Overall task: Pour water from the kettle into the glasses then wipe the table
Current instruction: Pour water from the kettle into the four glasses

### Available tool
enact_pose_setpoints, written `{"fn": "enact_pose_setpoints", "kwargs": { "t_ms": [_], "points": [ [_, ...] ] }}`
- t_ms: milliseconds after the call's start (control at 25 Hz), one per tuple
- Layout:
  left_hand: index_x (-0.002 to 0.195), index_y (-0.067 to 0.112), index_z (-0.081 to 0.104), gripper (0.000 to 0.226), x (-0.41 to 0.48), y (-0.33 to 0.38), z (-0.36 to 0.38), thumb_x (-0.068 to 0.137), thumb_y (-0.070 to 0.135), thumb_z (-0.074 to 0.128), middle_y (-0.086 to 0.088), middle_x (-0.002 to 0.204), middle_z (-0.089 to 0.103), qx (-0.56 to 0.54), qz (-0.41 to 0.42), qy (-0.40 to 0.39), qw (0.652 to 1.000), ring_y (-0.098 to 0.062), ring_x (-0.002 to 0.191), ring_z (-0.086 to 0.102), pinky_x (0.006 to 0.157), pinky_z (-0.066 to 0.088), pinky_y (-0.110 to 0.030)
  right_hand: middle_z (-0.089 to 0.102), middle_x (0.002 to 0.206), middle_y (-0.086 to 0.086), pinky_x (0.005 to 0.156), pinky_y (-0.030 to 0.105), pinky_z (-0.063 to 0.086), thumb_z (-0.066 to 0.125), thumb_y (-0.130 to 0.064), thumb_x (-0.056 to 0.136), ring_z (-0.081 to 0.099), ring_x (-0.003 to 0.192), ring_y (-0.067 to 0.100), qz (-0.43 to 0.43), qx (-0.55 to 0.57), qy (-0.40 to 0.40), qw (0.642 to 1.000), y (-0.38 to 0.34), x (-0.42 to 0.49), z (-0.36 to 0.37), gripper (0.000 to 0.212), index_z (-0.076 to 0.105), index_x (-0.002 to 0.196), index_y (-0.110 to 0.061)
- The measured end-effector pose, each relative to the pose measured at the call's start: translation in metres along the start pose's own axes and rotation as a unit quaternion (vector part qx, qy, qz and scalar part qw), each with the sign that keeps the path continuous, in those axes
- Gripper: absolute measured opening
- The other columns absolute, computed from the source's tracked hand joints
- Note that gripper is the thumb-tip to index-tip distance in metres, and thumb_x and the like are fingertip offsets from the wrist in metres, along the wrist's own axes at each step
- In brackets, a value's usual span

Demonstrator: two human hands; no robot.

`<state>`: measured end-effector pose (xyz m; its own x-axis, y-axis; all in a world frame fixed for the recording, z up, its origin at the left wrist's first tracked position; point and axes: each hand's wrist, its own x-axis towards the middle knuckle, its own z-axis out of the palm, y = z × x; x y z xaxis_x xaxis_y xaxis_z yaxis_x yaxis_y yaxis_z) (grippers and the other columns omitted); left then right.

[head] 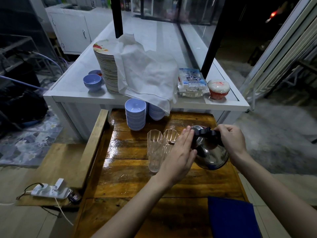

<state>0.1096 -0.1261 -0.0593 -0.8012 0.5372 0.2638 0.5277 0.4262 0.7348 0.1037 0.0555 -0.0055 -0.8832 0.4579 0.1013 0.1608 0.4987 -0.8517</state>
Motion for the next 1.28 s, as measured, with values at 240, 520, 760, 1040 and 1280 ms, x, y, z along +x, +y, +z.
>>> {"fn": "enact_pose_setpoints", "kwargs": {
  "t_ms": [240, 520, 760, 1040, 1280],
  "points": [
    [0.153, 0.019, -0.004, 0.064, -0.008, -0.005, -0.001, 0.104, 0.025, 0.035, 0.003, 0.162, -0.007, -0.013, 0.002, -0.003, 1.0, -0.006, 0.149, -0.009, 0.123, 0.002, -0.029, 0.063, 0.07, 0.027, 0.057, 0.032, 0.041, 0.054, -0.022, 0.092, 0.053, 0.06, 0.021, -0.025, -0.041, -0.009, 0.999, -0.007, -0.005, 0.005, 0.039, 0.065, 0.068, 0.006],
    [0.154, 0.02, -0.006, 0.064, -0.012, -0.008, 0.0, 0.104, 0.027, 0.034, 0.005, 0.162, -0.01, -0.03, -0.009, -0.01, 0.999, -0.003, 0.148, -0.012, 0.122, 0.0, -0.026, 0.061, 0.063, 0.024, 0.057, 0.036, 0.043, 0.054, -0.025, 0.089, 0.054, 0.059, 0.029, -0.045, -0.068, -0.014, 0.997, -0.009, -0.005, 0.006, 0.041, 0.062, 0.06, 0.003],
    [0.153, 0.021, -0.008, 0.064, -0.013, -0.011, -0.001, 0.104, 0.027, 0.034, 0.008, 0.161, -0.012, -0.035, -0.016, -0.005, 0.999, -0.002, 0.148, -0.012, 0.121, -0.002, -0.022, 0.059, 0.063, 0.026, 0.055, 0.031, 0.036, 0.054, -0.023, 0.09, 0.046, 0.055, 0.018, -0.053, -0.092, -0.035, 0.994, -0.018, -0.006, 0.007, 0.041, 0.06, 0.06, 0.004],
    [0.152, 0.025, -0.01, 0.065, -0.012, -0.012, -0.001, 0.104, 0.027, 0.034, 0.009, 0.161, -0.013, -0.049, -0.018, 0.003, 0.999, -0.001, 0.147, -0.013, 0.121, -0.002, -0.022, 0.064, 0.068, 0.024, 0.055, 0.029, 0.037, 0.055, -0.021, 0.092, 0.051, 0.06, 0.02, -0.062, -0.118, -0.044, 0.99, -0.029, -0.004, 0.006, 0.038, 0.066, 0.064, 0.002],
    [0.151, 0.024, -0.01, 0.065, -0.009, -0.013, 0.001, 0.104, 0.028, 0.034, 0.01, 0.16, -0.015, -0.046, -0.021, 0.001, 0.999, 0.0, 0.147, -0.014, 0.119, -0.004, -0.018, 0.065, 0.068, 0.022, 0.055, 0.028, 0.038, 0.055, -0.021, 0.092, 0.054, 0.061, 0.023, -0.07, -0.123, -0.044, 0.989, -0.03, -0.004, 0.006, 0.036, 0.068, 0.065, -0.001]
  ]
}}
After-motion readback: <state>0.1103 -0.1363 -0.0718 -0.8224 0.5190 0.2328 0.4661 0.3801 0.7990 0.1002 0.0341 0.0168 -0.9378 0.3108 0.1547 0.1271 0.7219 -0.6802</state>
